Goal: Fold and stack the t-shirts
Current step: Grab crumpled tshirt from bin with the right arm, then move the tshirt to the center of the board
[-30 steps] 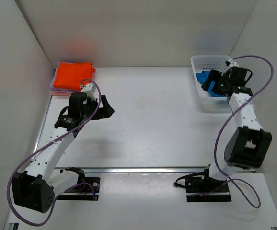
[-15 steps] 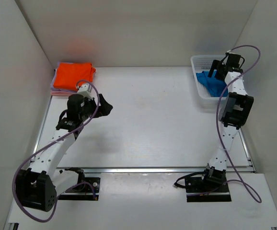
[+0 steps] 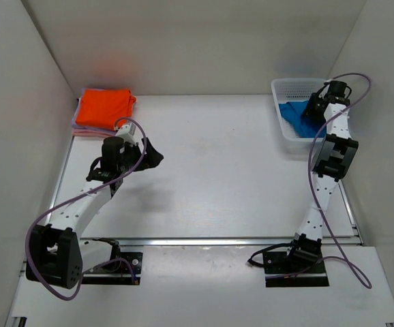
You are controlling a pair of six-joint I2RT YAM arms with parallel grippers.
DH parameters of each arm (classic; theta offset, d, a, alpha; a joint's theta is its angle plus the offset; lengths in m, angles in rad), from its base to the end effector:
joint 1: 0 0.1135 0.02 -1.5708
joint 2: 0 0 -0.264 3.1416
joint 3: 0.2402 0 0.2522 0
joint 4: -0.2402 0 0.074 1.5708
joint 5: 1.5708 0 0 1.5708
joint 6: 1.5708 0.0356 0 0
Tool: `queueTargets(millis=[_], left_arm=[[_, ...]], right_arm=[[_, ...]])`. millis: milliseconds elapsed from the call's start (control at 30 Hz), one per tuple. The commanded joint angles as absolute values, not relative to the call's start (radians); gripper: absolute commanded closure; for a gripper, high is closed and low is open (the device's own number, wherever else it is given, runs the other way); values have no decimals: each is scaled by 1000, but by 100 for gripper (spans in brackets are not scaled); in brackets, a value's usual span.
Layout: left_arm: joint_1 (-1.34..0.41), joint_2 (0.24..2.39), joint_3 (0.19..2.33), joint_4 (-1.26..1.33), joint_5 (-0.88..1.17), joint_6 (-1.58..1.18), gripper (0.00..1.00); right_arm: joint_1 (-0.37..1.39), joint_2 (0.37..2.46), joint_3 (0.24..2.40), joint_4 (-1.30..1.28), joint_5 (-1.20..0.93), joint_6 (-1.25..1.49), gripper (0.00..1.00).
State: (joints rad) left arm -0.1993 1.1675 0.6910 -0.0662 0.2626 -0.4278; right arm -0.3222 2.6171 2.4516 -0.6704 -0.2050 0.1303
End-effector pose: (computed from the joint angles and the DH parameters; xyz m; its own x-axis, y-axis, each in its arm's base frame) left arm 0.2475 -0.0594 0.2413 -0.6303 -0.2814 -0.7235 0.1622 0.8637 -0.4772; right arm 0.5458 -0.1746 0.1838 -0.6743 0.3592 -0.6452 0.2705 0.9331 0.2369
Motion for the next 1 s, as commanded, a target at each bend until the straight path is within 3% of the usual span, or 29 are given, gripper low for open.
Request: queueTargets(millis=[0,33,133,233,500,567,633,833,967], left_arm=[[-201,1126,690,-32,272,-429,10],[-199,1117,689,-34,276,-431,15],[-187,1106,683,-38,275,-426,65],[-198,1091,664,-28,253,-434,85],[-210,1068,695,-35,291,-491,86],[-238,1036,719,-81,256,-492,84],[-293,979,735,-109,186,-469,76],[-259,816,696,-182,221,-514,77],[-272,726,716,-285,178,-488,78]], right_arm=[[-365,2634,2502,-729,-370,181,65],[-373,2640,2516,-742,-394,183,99],[-379,2635,2523,-753,-419,180,100],[-361,2597,2556,-764,-376,170,100],[-290,2300,2556,-692,-333,146,100],[-255,2154,2536,-693,-313,134,100],[-232,2025,2478,-686,-307,137,100],[-118,1544,2082,-549,-310,138,100],[85,1297,1866,-526,-233,134,100]])
